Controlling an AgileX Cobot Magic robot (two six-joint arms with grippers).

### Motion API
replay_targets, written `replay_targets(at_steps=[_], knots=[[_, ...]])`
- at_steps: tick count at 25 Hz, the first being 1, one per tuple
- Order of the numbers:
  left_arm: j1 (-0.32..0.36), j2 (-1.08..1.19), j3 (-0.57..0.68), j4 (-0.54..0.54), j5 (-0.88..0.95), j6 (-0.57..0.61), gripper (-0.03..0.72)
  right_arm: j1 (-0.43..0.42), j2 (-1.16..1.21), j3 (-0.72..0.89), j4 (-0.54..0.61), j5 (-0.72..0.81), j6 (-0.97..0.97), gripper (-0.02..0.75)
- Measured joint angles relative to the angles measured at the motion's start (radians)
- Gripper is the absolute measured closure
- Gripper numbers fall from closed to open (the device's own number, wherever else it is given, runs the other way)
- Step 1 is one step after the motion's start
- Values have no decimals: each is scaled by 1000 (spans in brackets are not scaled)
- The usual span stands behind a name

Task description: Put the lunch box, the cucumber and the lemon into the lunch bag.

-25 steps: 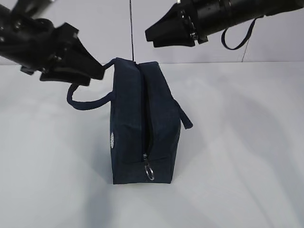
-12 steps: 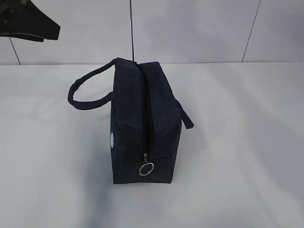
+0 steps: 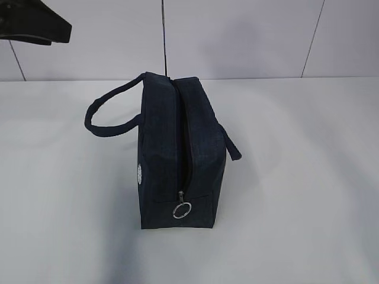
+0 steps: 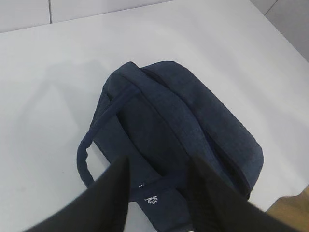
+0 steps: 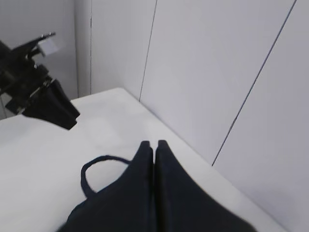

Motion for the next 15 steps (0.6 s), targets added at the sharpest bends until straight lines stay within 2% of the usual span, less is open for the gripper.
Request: replay_targets(at_steps=[5,10,15], knots=[[-35,-20,0,4,-4,17,421,0,-112,247,-12,12,0,738],[-91,-87,29,17,-28,26,437,0,-267,515,-16,-112,-16,738],[-108,-150,95,26,-41,26,446,0,-368,737,-16,-197,-23,738]])
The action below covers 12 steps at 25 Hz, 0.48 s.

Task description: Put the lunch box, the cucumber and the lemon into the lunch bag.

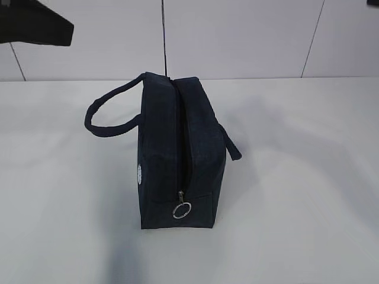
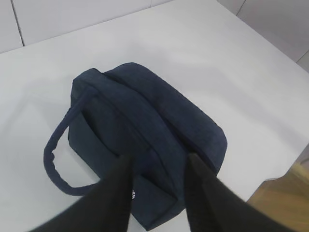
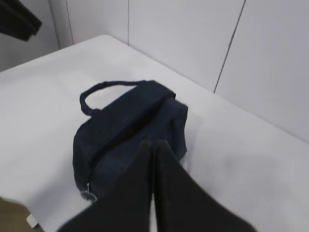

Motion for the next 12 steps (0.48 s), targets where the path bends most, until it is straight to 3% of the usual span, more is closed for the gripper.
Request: replay_targets(at_steps=[5,12], knots=[[0,-52,80,15,-22,2,448,0,-10,128,22,-8,-2,738],[0,-59,117,19,-26,2,449,0,54,144,187,25,-4,738]])
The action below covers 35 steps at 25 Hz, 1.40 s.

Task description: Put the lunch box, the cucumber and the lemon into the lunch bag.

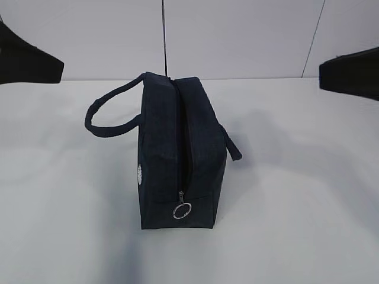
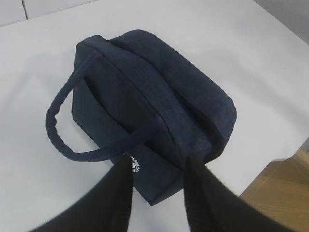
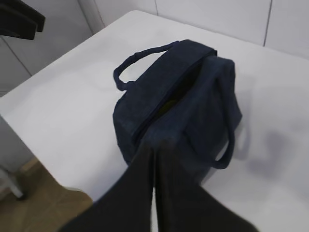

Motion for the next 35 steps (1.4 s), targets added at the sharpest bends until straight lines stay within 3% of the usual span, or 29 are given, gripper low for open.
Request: replay_targets(at_steps=[6,11,22,25,31,35], knots=[[0,0,0,0,0,0,449,0,168,0,101,132,-38,716],[0,0,0,2,0,0,449,0,267,0,186,156,-79,702],[0,0,0,36,0,0,449,0,391,0,204,173,-142,660],[0,0,0,36,0,0,449,0,437,0,228,199,-174,589],[0,0,0,38,-2,0,449,0,560,0,290,271,-319,342],[0,0,0,42,-2,0,449,0,651,0,305,356,-470,308]])
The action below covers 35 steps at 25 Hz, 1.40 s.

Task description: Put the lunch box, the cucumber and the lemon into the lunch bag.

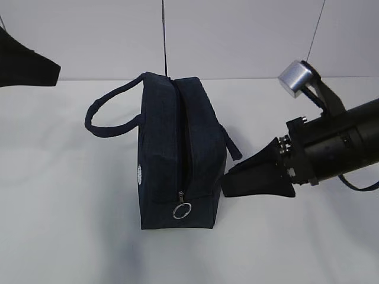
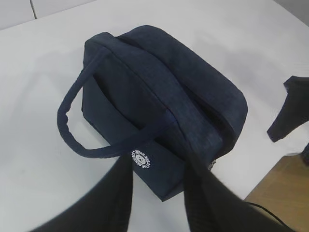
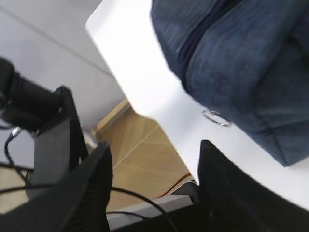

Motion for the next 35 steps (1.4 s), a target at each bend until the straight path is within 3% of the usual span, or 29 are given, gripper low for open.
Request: replay_targets(at_steps=[12,23,35], knots=[[0,0,0,5,0,0,449,26,158,-2,39,35,-341,303],[0,0,0,9,0,0,449,64,283,-4,173,8,-652,303],[0,0,0,11,-2,0,449,64,355,-4,250,-68,-769,303]])
